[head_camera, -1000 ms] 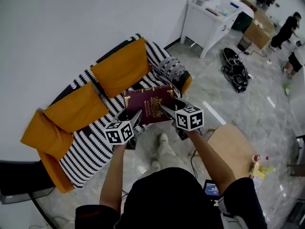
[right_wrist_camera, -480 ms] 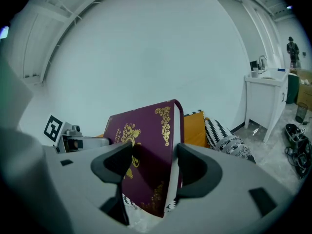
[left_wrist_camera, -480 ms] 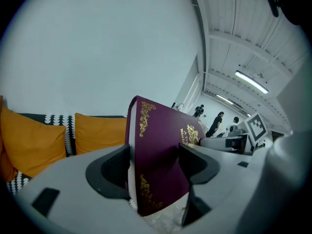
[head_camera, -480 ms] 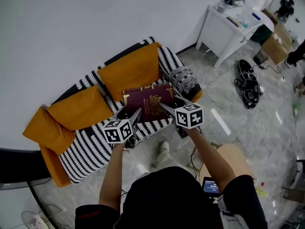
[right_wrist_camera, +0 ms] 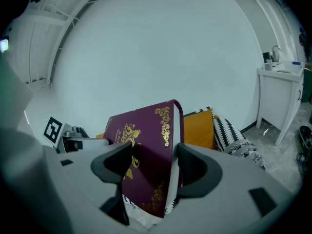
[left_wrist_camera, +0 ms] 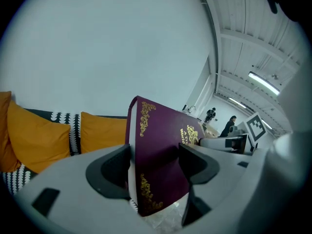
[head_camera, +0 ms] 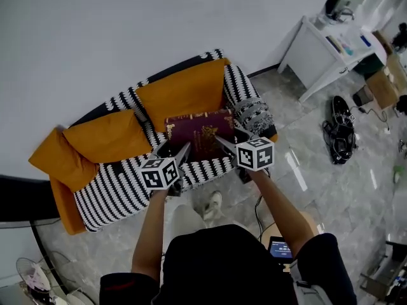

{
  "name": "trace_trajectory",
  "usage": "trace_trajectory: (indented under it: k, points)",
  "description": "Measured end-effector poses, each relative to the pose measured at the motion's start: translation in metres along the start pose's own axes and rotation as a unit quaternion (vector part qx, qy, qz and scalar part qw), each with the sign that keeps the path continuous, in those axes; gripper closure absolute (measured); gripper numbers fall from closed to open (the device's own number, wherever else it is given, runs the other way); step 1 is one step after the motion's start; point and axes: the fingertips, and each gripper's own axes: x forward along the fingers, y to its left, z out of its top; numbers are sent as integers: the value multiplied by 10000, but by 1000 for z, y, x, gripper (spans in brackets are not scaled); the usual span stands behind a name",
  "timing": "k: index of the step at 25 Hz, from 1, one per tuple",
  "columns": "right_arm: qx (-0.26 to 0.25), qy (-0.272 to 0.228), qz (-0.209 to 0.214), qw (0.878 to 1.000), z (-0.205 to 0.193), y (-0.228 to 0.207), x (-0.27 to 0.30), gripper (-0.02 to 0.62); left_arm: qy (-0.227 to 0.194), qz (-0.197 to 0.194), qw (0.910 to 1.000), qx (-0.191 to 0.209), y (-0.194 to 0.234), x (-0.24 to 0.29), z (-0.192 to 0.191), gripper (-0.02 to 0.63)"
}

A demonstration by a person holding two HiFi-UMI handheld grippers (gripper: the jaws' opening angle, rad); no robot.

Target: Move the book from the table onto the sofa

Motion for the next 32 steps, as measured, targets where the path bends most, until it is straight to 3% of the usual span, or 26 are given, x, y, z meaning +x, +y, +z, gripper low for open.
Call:
trace_trajectory:
  k: [13,18,32]
  points:
    - [170,371,-28,9992,2,-23,66,299,340,69,9988,-348,55,44,0,287]
    - [351,475,-137,9982,-1,-39,96,299,517,11,9983,-284,79,72,2,287]
    - [971,779,-506,9909,-53,-84,186,299,1189,-282,9917,-392,161,147,-39,287]
